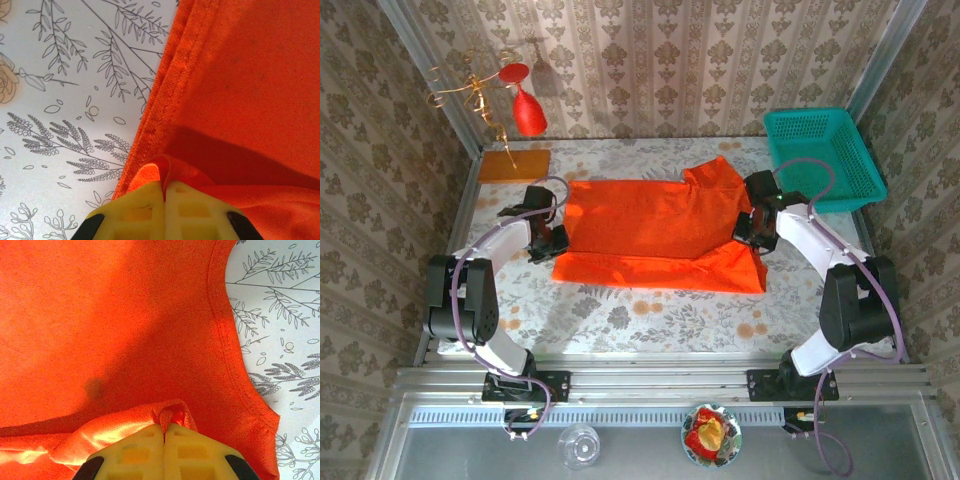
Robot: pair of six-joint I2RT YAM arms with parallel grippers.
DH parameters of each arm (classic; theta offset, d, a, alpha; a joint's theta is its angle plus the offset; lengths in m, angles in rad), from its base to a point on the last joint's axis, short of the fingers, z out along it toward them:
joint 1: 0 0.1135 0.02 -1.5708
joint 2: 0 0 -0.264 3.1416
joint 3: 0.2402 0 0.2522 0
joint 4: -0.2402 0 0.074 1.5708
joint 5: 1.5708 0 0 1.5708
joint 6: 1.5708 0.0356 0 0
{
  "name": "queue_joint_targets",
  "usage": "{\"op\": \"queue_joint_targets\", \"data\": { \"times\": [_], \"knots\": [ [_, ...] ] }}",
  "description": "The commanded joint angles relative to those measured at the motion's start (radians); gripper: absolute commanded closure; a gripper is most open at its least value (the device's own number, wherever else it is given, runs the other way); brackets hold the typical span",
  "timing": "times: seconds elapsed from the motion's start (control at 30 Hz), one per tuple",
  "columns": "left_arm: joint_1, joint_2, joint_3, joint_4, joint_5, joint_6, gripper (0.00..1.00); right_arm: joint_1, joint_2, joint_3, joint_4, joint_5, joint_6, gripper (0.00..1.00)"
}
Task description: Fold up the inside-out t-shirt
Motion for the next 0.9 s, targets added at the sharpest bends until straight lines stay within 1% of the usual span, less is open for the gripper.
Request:
{"op": "queue_joint_targets", "data": {
  "times": [0.0, 0.03, 0.07, 0.1, 0.13, 0.17, 0.27, 0.37, 0.43, 0.5, 0.6, 0.67, 0.73, 0.83, 0.87],
  "knots": [
    [0.004, -0.008, 0.026, 0.012, 0.019, 0.028, 0.87, -0.004, -0.006, 0.038, -0.013, 0.034, -0.014, 0.92],
    [0.002, -0.018, 0.028, 0.01, 0.015, 0.031, 0.82, -0.004, -0.01, 0.041, -0.018, 0.034, -0.014, 0.84],
    [-0.001, -0.03, 0.028, 0.01, 0.01, 0.039, 0.78, -0.004, -0.019, 0.042, -0.024, 0.034, -0.013, 0.72],
    [-0.004, -0.046, 0.026, 0.007, 0.003, 0.046, 0.73, -0.005, -0.028, 0.042, -0.029, 0.034, -0.009, 0.62],
    [-0.007, -0.058, 0.023, 0.003, -0.001, 0.05, 0.7, -0.005, -0.037, 0.041, -0.033, 0.033, -0.006, 0.58],
    [-0.011, -0.075, 0.016, 0.001, -0.003, 0.05, 0.68, -0.004, -0.048, 0.039, -0.038, 0.033, -0.002, 0.55],
    [-0.022, -0.115, -0.015, -0.004, 0.003, 0.05, 0.66, 0.0, -0.084, 0.015, -0.037, 0.012, 0.008, 0.52],
    [-0.036, -0.132, -0.05, -0.012, 0.015, 0.047, 0.67, 0.003, -0.113, -0.03, -0.022, -0.067, 0.002, 0.5],
    [-0.045, -0.13, -0.078, -0.003, 0.036, 0.038, 0.71, 0.003, -0.124, -0.074, 0.004, -0.155, -0.02, 0.48],
    [-0.052, -0.112, -0.105, 0.016, 0.072, 0.025, 0.78, 0.002, -0.13, -0.128, 0.047, -0.241, -0.031, 0.41],
    [-0.058, -0.075, -0.131, 0.047, 0.109, 0.013, 0.85, 0.002, -0.114, -0.184, 0.084, -0.304, -0.028, 0.32],
    [-0.058, -0.048, -0.132, 0.044, 0.113, 0.009, 0.88, 0.001, -0.096, -0.206, 0.098, -0.31, -0.028, 0.27],
    [-0.056, -0.023, -0.132, 0.044, 0.107, 0.007, 0.88, -0.006, -0.076, -0.225, 0.113, -0.3, -0.027, 0.25],
    [-0.047, 0.01, -0.129, 0.037, 0.093, 0.006, 0.88, -0.028, -0.053, -0.247, 0.133, -0.269, -0.018, 0.22],
    [-0.043, 0.019, -0.13, 0.033, 0.087, 0.007, 0.88, -0.035, -0.049, -0.254, 0.138, -0.248, -0.016, 0.19]
  ]
}}
